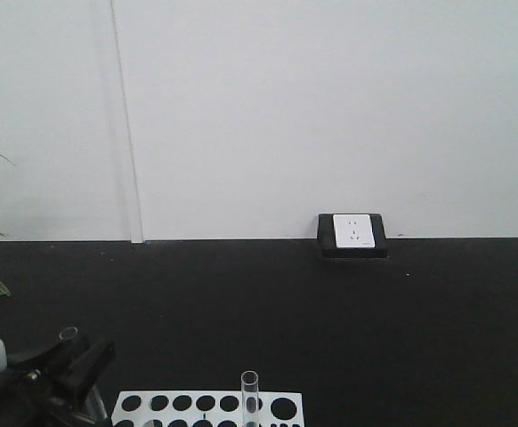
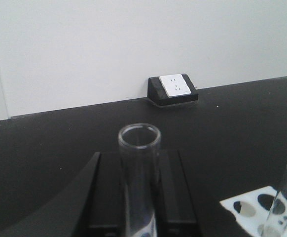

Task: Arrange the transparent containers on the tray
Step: 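Lift the clear tube straight up out of the rack with the left gripper, then reach the right gripper to the other clear tube and grasp it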

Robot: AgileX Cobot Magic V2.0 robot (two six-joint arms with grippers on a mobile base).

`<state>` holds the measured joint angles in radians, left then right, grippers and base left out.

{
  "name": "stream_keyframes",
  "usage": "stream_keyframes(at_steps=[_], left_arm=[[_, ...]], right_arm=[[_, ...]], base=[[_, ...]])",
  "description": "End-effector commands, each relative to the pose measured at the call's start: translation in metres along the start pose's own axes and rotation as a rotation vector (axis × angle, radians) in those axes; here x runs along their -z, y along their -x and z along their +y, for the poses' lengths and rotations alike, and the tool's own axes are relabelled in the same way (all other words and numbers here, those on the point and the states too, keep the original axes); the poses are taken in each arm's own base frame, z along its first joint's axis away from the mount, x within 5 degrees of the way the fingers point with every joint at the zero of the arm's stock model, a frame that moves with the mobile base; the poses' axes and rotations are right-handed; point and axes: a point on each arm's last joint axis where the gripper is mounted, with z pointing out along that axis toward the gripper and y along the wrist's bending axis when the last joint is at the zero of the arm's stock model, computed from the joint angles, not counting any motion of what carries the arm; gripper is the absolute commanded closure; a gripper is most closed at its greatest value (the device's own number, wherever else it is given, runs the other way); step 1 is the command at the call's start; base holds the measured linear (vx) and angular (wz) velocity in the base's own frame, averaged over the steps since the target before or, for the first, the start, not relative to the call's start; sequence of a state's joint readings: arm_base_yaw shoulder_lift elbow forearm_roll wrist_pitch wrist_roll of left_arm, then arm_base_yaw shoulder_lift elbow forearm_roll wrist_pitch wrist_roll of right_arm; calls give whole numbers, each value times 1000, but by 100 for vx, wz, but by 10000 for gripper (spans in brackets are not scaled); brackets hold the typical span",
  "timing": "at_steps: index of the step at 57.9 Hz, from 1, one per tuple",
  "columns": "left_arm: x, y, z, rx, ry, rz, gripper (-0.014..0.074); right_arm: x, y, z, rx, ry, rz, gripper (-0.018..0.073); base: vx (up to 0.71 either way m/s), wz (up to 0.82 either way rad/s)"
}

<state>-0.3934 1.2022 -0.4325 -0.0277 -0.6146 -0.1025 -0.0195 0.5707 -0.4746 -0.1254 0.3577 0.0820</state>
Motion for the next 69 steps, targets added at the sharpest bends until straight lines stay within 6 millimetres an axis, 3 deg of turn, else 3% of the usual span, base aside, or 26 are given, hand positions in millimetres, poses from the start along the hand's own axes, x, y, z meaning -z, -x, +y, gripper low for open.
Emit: stream_keyframes(at_steps=[1, 3, 4, 14, 26, 34, 56, 69], left_arm=[[1, 39, -7, -24, -28, -129, 469], [1, 44, -8, -47, -34, -131, 469], [3, 59, -10, -76, -31, -114, 469], [15, 68, -11, -77, -29, -95, 469], [35, 82, -12, -157, -27, -137, 469], [49, 88, -13, -178, -26, -138, 469], [61, 77, -11, -176, -22, -25, 469], [62, 58, -8, -82, -20, -25, 468]], right_arm=[[2, 18, 0, 5, 7, -108, -33], [2, 18, 0, 3, 8, -107, -33], [2, 18, 1, -36, 21, -106, -33], [3, 18, 11, -107, 115, -108, -17], [6, 22, 39, -32, 343, -152, 20], [-6, 20, 61, 73, 463, -119, 22], [-65, -1, 148, 173, 538, -177, 22], [-82, -22, 191, 192, 537, -309, 22]], base=[[0, 0], [0, 0], [0, 0], [0, 0], [0, 0], [0, 0], [0, 0], [0, 0]])
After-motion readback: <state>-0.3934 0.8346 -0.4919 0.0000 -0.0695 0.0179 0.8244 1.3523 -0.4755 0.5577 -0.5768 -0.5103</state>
